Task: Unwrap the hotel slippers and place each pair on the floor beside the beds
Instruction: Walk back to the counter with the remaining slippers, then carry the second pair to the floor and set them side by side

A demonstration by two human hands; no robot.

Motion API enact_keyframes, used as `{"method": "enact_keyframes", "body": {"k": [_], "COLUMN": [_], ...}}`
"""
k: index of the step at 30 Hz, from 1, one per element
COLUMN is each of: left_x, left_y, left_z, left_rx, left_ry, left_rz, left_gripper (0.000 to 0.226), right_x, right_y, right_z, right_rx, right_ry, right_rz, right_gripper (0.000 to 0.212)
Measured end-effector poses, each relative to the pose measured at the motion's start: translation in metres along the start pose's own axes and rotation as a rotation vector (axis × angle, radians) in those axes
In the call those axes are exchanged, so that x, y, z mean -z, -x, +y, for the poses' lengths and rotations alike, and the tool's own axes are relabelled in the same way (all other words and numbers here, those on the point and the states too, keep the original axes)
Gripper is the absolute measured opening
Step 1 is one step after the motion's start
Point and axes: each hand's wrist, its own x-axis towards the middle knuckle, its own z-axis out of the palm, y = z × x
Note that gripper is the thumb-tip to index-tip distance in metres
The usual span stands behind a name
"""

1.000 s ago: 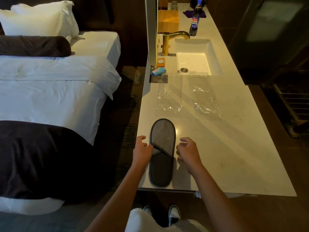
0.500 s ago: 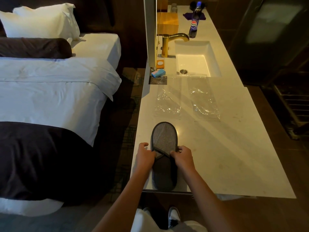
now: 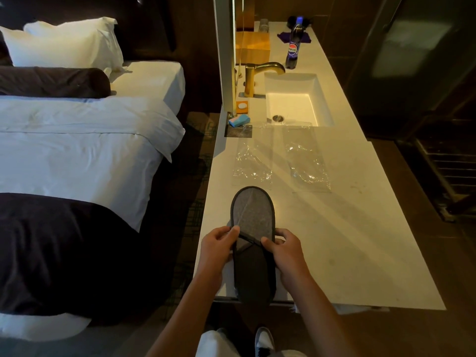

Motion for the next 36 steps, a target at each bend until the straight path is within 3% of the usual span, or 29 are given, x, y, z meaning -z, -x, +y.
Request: {"method": "enact_keyframes", "body": {"k": [7,22,30,36], "left_x": [0.003,0.034,0.097,0.184], "left_y": [0.016,0.045,0.029,-0.01], "left_z": [0.015,0.019,0.017,0.026], "left_rx": [-0.046,-0.05,-0.066,-0.048], "left_ry": [-0.025,0.106,0.156,0.177], "left_rz": [-0.047,-0.037,0.025,0.03], "left_gripper": [0.016,0.022,0.018,0.016], "right_x": [0.003,-0.005,-0.072,-0.171], "right_y": [0.027,0.035,0.042,0.046], "right_z": [-0.016,-0.027,-0.033,-0.029], "right_rx": [0.077,0.104,0.103,0.101], "right_ry": [-0.063,0.053,0.128,0.163], "right_rz": [-0.09,-0.276,-0.323,-0.277], "right_gripper": [0.032,0.021,0.014,0.025]}}
